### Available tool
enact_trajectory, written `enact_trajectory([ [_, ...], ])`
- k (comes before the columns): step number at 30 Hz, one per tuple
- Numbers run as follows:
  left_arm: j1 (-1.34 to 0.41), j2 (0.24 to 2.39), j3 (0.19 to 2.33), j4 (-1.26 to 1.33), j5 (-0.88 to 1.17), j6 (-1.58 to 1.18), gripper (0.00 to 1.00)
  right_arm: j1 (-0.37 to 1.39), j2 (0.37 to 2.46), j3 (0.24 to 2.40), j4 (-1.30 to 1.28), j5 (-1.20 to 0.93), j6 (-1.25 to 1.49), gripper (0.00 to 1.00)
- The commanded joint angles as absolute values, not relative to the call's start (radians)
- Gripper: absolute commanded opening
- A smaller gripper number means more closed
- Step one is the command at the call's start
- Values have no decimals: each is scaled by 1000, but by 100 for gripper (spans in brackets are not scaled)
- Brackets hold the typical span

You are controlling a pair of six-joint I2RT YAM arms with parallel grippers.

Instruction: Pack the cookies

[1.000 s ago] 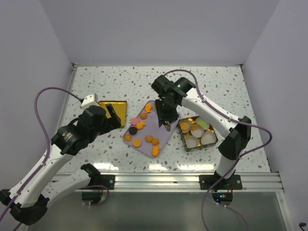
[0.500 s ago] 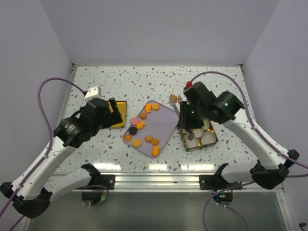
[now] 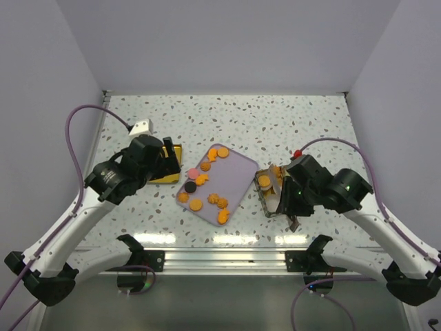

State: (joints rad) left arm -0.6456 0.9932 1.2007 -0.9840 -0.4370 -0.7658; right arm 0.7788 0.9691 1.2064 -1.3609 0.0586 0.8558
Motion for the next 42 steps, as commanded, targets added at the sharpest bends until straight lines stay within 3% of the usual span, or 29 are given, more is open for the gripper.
enact_trajectory([
  [1, -641, 971, 1203, -943, -430, -764, 100, 778, 919, 1165, -1585, 52, 902, 33],
  [22, -640, 907, 1140, -963, -423, -831, 100, 779, 795, 890, -1496, -41, 910, 35],
  [29, -640, 899, 1124, -968, -420, -851, 100, 778, 799, 874, -1463, -54, 905, 42],
  [42, -640, 896, 1117, -968, -425, -876, 100, 778, 894, 989, -1434, -54, 859, 44],
])
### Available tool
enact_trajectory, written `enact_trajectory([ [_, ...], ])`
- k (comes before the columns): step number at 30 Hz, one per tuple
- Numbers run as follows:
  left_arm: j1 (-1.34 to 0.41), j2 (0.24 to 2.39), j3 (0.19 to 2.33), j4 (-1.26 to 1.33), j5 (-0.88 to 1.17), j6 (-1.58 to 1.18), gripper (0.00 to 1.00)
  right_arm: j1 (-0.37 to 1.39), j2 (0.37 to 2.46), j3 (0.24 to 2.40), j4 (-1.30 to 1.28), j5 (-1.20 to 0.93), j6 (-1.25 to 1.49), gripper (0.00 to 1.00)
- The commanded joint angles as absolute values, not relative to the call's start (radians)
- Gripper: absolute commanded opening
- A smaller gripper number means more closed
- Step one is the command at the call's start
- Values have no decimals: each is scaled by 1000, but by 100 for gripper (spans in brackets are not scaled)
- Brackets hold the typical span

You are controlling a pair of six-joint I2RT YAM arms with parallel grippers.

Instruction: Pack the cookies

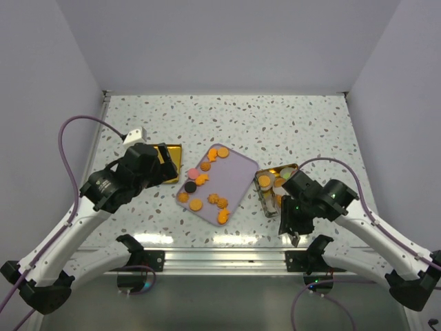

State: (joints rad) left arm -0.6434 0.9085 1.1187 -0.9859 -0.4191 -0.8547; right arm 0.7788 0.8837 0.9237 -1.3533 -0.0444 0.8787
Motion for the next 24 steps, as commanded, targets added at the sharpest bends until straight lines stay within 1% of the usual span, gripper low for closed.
enact_trajectory([
  [1, -641, 896, 1117, -969, -428, -877, 100, 779, 899, 1006, -1434, -55, 854, 45],
  [9, -640, 887, 1108, -973, -440, -891, 100, 778, 948, 1120, -1453, -58, 841, 45],
  [15, -640, 877, 1098, -974, -445, -899, 100, 778, 976, 1161, -1416, -100, 831, 45],
  [24, -640, 833, 1060, -991, -446, -925, 100, 781, 1086, 1235, -1361, -158, 753, 44],
])
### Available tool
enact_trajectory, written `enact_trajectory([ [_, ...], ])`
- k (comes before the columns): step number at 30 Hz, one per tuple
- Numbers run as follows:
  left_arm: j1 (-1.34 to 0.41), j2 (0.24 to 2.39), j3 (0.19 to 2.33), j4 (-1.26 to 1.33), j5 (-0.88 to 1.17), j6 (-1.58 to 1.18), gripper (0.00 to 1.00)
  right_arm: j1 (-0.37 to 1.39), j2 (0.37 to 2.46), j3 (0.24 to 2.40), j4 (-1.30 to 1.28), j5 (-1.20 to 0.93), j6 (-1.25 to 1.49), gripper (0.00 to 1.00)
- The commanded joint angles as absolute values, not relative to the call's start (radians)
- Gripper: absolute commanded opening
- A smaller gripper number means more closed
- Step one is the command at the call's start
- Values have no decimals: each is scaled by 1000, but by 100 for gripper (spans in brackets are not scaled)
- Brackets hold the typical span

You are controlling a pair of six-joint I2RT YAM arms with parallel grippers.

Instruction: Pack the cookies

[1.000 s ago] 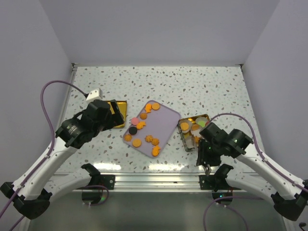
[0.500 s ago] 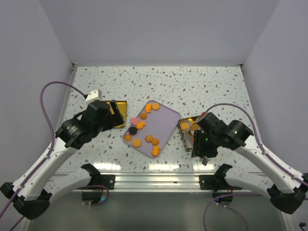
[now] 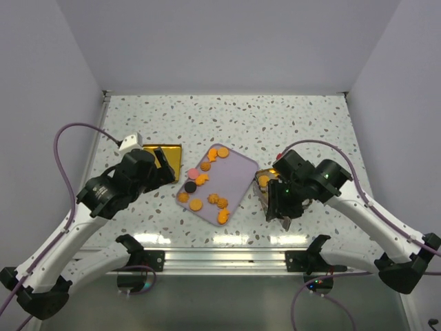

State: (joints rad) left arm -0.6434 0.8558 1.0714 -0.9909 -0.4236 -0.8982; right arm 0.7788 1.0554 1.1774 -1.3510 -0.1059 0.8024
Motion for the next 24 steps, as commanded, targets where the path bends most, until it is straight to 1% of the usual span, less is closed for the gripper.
enact_trajectory([
  [1, -640, 830, 1057, -996, -446, -925, 100, 781, 1098, 1244, -1347, -164, 747, 44],
  [5, -640, 815, 1048, -1009, -454, -931, 100, 811, 1187, 1320, -1330, -160, 719, 44],
  [12, -640, 792, 1045, -1029, -459, -940, 100, 980, 1385, 1417, -1295, -115, 700, 45],
  [15, -640, 784, 1048, -1035, -460, -940, 100, 1018, 1468, 1451, -1282, -101, 690, 45],
  [24, -641, 773, 1060, -1057, -476, -934, 100, 1055, 1620, 1572, -1246, -103, 661, 45],
])
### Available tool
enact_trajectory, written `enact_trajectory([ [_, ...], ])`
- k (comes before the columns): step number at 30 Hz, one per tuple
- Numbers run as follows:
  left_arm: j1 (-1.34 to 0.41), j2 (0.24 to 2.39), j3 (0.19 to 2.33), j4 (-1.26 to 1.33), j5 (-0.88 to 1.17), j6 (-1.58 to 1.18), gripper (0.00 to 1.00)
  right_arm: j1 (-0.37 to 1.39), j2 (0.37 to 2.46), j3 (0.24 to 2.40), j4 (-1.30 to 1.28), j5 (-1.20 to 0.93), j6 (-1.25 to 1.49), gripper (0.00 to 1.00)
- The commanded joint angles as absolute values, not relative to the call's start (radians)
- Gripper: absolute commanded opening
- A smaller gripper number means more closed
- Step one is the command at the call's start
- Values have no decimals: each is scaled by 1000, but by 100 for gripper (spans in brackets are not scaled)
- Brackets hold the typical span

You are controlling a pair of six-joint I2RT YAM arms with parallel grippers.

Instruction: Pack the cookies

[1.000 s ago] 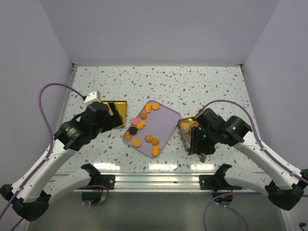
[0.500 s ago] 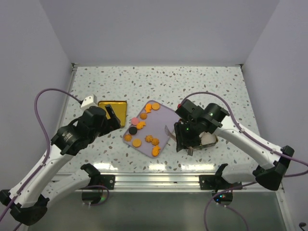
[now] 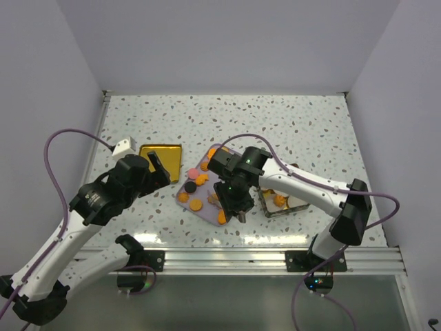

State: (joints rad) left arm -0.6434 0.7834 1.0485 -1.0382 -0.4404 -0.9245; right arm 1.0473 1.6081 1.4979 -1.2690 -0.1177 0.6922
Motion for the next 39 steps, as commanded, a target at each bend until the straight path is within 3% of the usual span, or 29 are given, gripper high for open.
enact_trajectory([
  [1, -640, 772, 1065, -1057, -479, -933, 100, 1058, 1641, 1584, -1253, -100, 657, 45],
  [33, -640, 772, 1068, -1043, -500, -910, 100, 1065, 1812, 1638, -1278, -83, 620, 45],
  [39, -641, 770, 1068, -1042, -505, -910, 100, 1066, 1807, 1643, -1295, -81, 624, 36],
])
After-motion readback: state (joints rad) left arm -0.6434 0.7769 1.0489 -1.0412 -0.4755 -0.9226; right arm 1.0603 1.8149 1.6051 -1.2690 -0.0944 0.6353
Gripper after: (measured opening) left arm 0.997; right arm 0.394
